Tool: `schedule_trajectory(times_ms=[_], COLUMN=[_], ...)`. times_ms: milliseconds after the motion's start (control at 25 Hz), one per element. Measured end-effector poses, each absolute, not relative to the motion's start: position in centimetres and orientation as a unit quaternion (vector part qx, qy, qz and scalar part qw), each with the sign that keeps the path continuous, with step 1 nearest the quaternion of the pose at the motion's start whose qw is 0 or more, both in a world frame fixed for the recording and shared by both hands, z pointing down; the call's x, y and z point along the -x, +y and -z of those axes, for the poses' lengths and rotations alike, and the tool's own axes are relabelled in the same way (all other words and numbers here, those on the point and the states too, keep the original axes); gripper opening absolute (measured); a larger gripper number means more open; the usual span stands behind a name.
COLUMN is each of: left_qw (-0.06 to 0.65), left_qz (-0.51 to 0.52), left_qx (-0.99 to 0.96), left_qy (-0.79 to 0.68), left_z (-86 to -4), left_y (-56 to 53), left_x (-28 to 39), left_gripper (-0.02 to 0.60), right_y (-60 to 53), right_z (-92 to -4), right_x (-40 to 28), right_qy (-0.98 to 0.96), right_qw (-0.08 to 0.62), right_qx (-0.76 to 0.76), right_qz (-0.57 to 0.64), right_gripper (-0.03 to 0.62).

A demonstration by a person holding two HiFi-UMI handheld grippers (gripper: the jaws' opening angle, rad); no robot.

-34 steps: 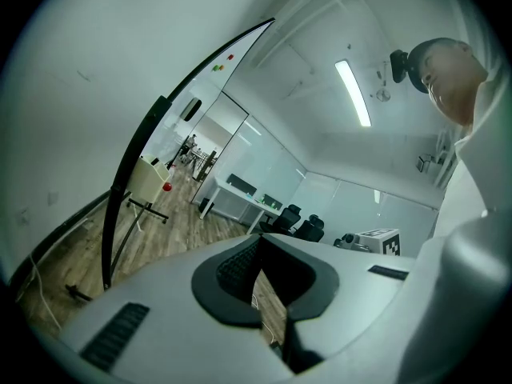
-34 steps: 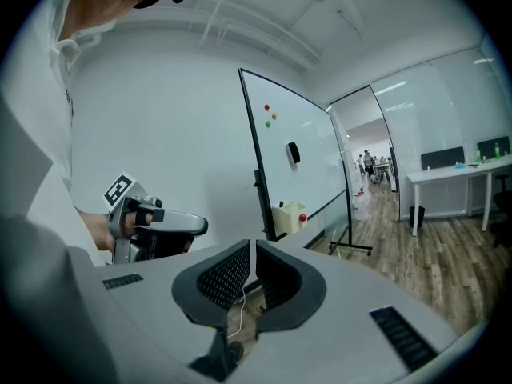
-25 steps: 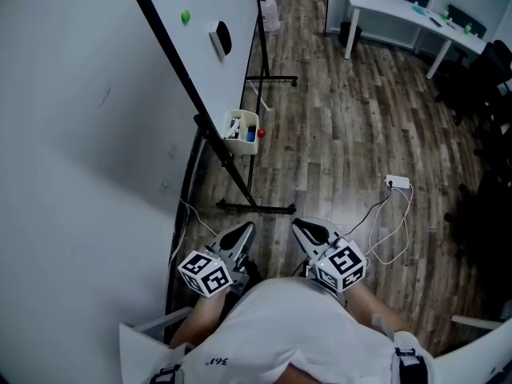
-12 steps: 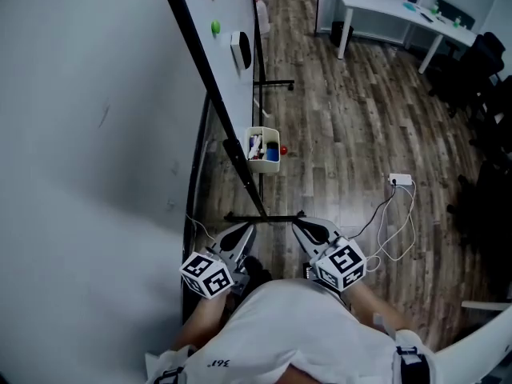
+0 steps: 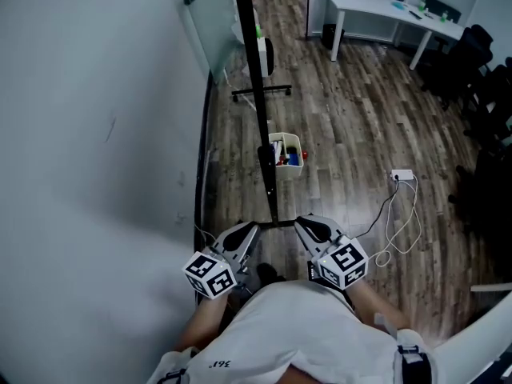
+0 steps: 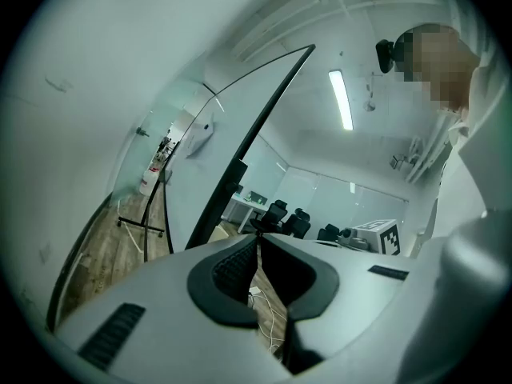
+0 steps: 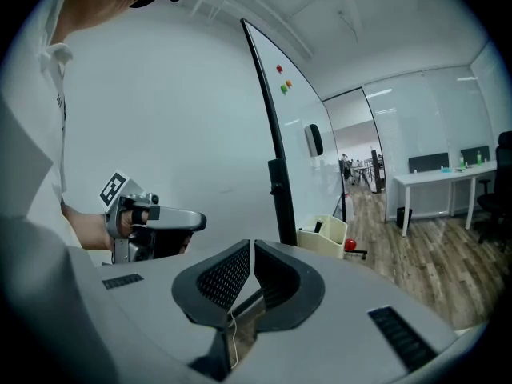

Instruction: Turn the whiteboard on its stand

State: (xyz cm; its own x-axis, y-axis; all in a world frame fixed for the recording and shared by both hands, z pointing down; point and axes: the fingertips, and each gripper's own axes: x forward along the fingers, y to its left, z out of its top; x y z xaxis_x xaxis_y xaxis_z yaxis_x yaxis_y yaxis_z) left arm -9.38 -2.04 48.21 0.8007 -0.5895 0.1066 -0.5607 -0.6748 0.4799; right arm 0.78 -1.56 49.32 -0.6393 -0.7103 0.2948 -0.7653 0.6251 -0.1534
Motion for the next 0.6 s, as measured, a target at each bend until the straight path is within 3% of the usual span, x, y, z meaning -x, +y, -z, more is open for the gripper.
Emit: schedule_trajectory(times_ms=[600], left_qw=[0.236], left_qz=[0.037], left_qx=[-0.921], left_qy=[-0.307], left_z=[-47.5], left_y=[-4.2], left_x=[10.6], left_gripper=[0.011], right_y=[-3.8], right_z=[-49.3], right_x=[0.5], right_qy=[-0.891], right_qw=[0.105], right_qx=[-0.424], right_qz=[-0.119], right_gripper=[0.028])
